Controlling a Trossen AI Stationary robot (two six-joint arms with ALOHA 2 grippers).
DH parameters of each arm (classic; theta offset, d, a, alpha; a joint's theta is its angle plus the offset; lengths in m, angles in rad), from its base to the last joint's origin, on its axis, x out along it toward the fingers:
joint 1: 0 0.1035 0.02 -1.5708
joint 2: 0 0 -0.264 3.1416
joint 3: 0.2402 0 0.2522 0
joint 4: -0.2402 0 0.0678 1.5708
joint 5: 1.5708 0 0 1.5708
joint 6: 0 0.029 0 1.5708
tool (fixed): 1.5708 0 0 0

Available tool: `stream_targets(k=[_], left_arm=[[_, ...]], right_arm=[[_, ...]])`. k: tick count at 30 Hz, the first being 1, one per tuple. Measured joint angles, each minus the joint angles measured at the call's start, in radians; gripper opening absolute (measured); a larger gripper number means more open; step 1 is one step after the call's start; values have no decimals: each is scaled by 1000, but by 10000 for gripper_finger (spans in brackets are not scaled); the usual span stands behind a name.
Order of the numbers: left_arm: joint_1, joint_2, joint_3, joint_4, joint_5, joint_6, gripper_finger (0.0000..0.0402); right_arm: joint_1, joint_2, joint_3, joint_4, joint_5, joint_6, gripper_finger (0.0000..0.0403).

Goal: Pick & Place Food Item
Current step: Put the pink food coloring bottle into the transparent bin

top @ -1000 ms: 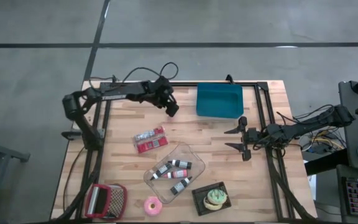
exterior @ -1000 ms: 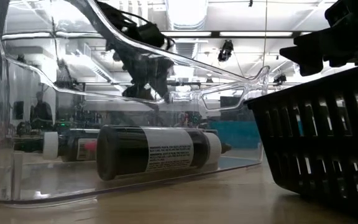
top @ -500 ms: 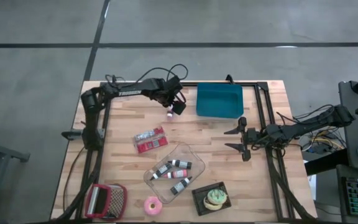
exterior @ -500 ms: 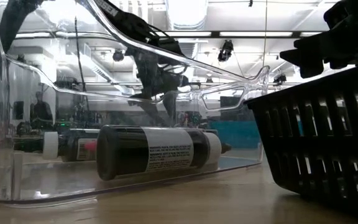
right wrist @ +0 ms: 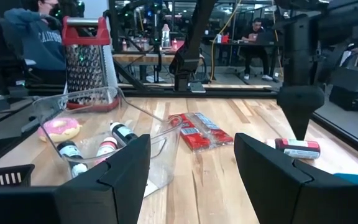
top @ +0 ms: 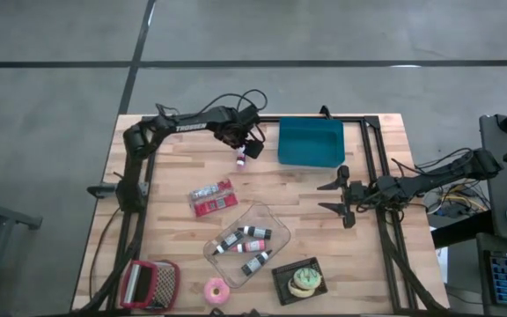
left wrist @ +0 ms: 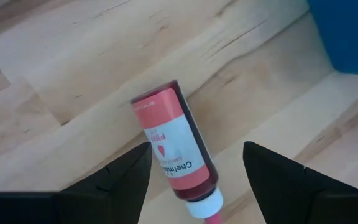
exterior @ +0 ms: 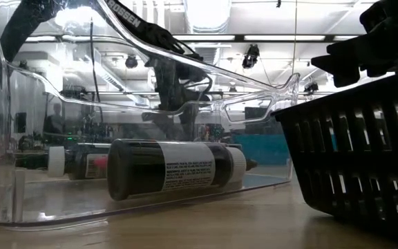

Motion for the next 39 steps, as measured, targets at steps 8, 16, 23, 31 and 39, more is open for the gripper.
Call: stream_targets(k=[8, 16, 23, 31, 39], left_arm=[[13, 2, -5, -2, 35, -13, 259], [13, 71, 19, -3, 115, -40, 259], [13, 120, 52, -37, 116, -36, 259], [13, 128, 51, -47, 116, -8, 259], [12, 128, 50, -46, 115, 31, 252]], right_arm=[[0, 0, 0, 4, 0, -2, 226], [0, 0, 0, 7, 0, -5, 226], [0, 0, 0, 10, 0, -10, 226], [0, 0, 0, 10, 0, -15, 226], [0, -1, 0, 10, 0, -18, 226]])
